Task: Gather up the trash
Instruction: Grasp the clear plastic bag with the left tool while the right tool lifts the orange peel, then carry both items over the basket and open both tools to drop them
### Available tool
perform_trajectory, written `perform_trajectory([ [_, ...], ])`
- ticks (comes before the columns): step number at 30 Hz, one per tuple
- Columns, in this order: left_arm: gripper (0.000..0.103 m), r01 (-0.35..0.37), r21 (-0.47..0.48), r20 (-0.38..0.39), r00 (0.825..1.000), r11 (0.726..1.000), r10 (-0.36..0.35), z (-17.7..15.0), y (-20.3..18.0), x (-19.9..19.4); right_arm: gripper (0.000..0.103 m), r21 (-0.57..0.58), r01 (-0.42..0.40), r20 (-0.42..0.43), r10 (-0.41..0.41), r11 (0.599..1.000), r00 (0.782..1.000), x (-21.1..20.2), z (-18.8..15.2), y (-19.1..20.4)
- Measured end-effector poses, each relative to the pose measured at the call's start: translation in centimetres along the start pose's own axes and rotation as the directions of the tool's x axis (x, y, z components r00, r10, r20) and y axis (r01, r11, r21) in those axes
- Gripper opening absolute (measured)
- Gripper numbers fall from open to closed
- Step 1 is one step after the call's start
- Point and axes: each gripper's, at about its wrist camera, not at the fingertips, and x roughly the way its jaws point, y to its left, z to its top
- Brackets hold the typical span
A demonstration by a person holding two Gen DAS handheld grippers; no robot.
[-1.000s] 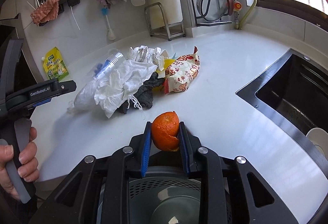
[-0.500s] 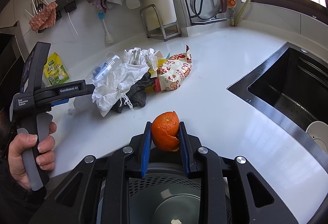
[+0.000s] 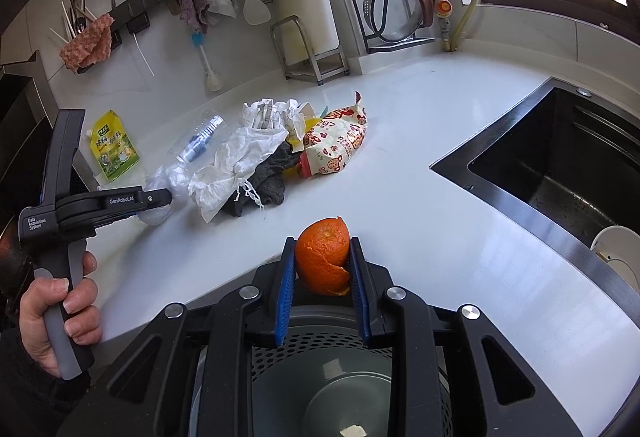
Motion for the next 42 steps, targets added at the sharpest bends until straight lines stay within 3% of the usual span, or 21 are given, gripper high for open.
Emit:
perform_trajectory([
  [7,0.021,-0.081,0.052,0.098,0.992,0.995,0.076,-3.5,-0.2,-6.1,0.025,0.005,0.002,-0.003,-0.002,1.000,1.000,-2.5,-1.5,-0.1],
  [17,0.021,-0.008,0.137,0.093,0.996,0.991,-0.005,-10.4,-4.4,-11.9,0.025,0.009,0.035,-0.036,-0.035,0.999,0.999,-7.3,-5.4,-1.3],
  [23,0.021,0.046,0.189,0.067,0.996,0.981,-0.060,-13.8,-7.3,-13.0,0.025,-0.007,0.037,-0.092,-0.037,0.999,0.995,-8.6,-8.1,-1.6],
  [42,0.021,0.084,0.255,-0.060,0.996,0.963,-0.071,-18.9,-10.4,-11.6,0.025,0.010,-0.002,-0.147,0.004,1.000,0.989,-10.0,-11.6,-2.3],
])
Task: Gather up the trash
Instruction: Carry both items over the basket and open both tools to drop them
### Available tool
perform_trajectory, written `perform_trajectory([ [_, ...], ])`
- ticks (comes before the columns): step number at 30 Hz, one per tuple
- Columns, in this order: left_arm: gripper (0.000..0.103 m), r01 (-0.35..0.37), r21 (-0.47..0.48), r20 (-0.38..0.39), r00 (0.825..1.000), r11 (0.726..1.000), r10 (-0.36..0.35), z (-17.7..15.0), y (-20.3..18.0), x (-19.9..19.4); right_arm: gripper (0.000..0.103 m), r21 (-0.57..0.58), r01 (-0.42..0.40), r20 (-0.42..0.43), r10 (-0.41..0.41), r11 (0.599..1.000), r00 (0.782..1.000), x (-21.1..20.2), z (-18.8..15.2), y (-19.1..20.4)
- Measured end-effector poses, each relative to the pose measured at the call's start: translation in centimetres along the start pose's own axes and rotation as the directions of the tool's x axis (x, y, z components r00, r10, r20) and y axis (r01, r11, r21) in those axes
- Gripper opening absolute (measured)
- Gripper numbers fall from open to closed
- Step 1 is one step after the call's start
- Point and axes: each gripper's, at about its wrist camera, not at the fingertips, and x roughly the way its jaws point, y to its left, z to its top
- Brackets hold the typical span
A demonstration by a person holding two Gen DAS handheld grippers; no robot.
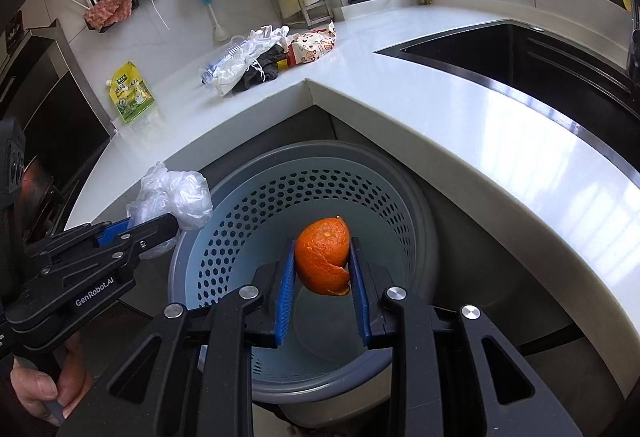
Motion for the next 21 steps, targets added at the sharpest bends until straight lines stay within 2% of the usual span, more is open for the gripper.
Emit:
perform_trajectory([
  [21,0.024,0.000,-0.003,-0.068,0.998,1.000,0.000,-0.9,0.1,1.8,0.026,-0.007,-0.002,-0.022,0.002,1.000,1.000,0.5,-0.5,0.2],
])
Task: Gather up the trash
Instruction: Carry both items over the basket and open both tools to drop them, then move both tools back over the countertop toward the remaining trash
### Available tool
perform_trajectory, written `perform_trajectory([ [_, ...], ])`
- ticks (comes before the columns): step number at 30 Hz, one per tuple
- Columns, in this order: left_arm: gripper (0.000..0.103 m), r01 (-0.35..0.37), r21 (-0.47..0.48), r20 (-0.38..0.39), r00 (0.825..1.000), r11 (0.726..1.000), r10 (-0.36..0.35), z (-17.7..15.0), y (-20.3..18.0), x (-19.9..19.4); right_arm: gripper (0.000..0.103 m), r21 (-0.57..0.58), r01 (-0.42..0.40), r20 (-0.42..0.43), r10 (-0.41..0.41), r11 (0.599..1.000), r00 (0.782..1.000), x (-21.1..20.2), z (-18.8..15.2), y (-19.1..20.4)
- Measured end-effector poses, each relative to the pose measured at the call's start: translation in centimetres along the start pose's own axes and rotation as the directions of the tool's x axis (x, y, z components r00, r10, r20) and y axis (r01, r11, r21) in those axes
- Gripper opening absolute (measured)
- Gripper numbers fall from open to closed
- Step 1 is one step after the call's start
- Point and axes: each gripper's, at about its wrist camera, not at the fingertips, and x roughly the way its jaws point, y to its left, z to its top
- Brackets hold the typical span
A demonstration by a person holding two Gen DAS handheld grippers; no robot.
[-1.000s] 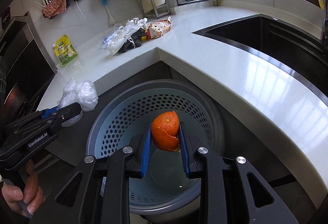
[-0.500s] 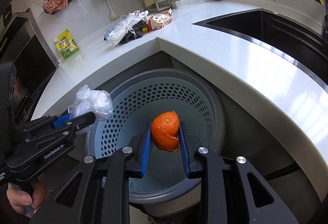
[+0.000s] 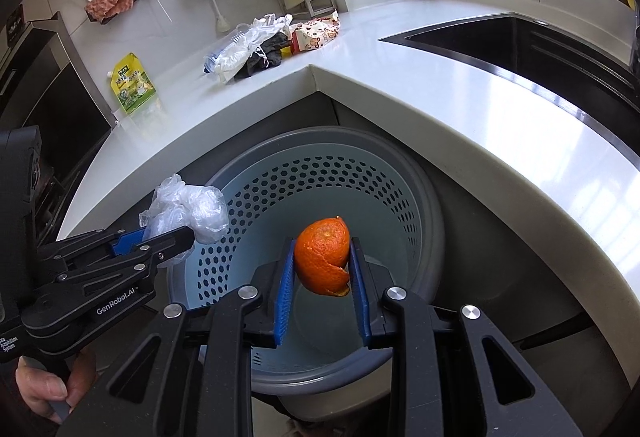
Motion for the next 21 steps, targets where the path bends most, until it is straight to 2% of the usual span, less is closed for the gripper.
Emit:
perform_trajectory([
  [6,0.025,0.001,-0.001,-0.008,1.000,1.000,-0.001,-0.08,0.02,0.27,0.027,0.006,0.004,-0.004,-0.004,1.000,1.000,0.24,0.04,-0.25],
  [9,0.029,-0.001,-0.005,-0.009,1.000,1.000,0.001,-0.05,0.12,0.35,0.032,0.008,0.006,0.000,-0.006,1.000,1.000,0.22,0.06,-0.32],
  [12,0.038,-0.006,-0.010,-0.003,1.000,1.000,0.006,0.00,0.35,0.30,0.048,0.011,0.012,0.013,-0.012,1.000,1.000,0.02,0.06,-0.38],
  [13,0.045,-0.009,-0.011,-0.001,1.000,1.000,0.009,0.00,0.42,0.24,0.054,0.012,0.014,0.019,-0.014,1.000,1.000,-0.07,0.07,-0.40],
  [14,0.052,-0.011,-0.014,0.003,1.000,1.000,0.011,0.01,0.50,0.18,0.056,0.013,0.014,0.022,-0.014,1.000,1.000,-0.14,0.07,-0.44],
  [15,0.054,-0.013,-0.016,0.007,1.000,1.000,0.013,0.00,0.58,0.08,0.056,0.015,0.016,0.023,-0.016,1.000,1.000,-0.18,0.07,-0.47],
  [21,0.058,-0.014,-0.026,0.008,1.000,1.000,0.014,0.00,0.94,-0.01,0.056,0.030,0.023,0.020,-0.024,0.999,1.000,-0.11,0.06,-0.80],
])
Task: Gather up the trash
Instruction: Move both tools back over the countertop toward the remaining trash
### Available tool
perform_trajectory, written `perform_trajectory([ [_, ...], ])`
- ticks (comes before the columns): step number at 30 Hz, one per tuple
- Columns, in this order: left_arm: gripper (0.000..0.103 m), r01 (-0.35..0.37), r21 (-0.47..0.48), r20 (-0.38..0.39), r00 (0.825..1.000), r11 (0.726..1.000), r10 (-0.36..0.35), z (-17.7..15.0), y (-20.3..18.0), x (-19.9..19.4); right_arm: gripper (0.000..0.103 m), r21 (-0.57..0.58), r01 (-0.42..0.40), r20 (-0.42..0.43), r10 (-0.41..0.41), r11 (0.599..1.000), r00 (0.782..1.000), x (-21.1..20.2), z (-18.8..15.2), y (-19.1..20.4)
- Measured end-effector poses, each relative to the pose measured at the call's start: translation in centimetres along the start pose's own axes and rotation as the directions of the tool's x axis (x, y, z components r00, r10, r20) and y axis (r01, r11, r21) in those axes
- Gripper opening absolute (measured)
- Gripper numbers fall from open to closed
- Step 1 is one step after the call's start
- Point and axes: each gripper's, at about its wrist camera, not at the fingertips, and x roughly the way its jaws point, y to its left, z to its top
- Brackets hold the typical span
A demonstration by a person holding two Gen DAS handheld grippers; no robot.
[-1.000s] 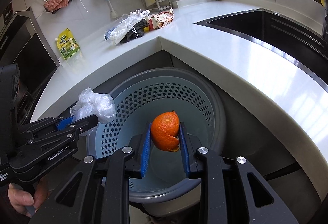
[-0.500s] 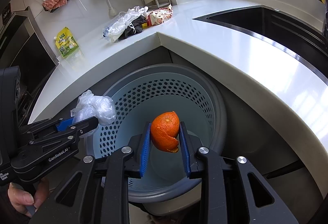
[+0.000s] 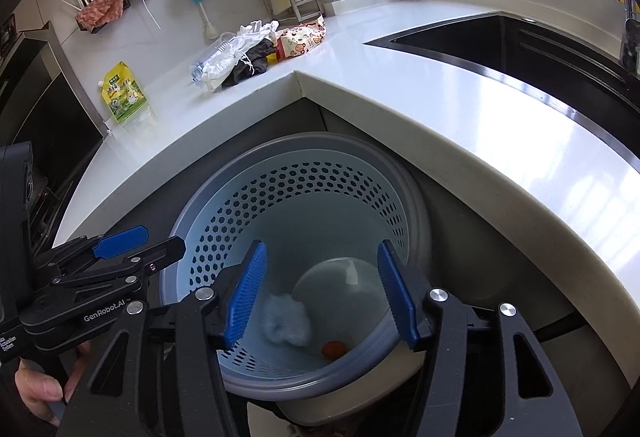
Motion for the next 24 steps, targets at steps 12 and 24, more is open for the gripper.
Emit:
perform_trajectory([
  [12,0.071,0.004,-0.017,0.012,1.000,1.000,-0.004,0.1,0.6,-0.3,0.061,-0.007,0.008,-0.001,-0.008,1.000,1.000,0.0,0.0,0.3],
  [24,0.082,0.002,-0.018,0.061,0.998,1.000,-0.001,0.6,1.5,-1.5,0.072,-0.019,0.032,0.027,-0.031,0.999,0.999,-0.7,0.6,0.9],
])
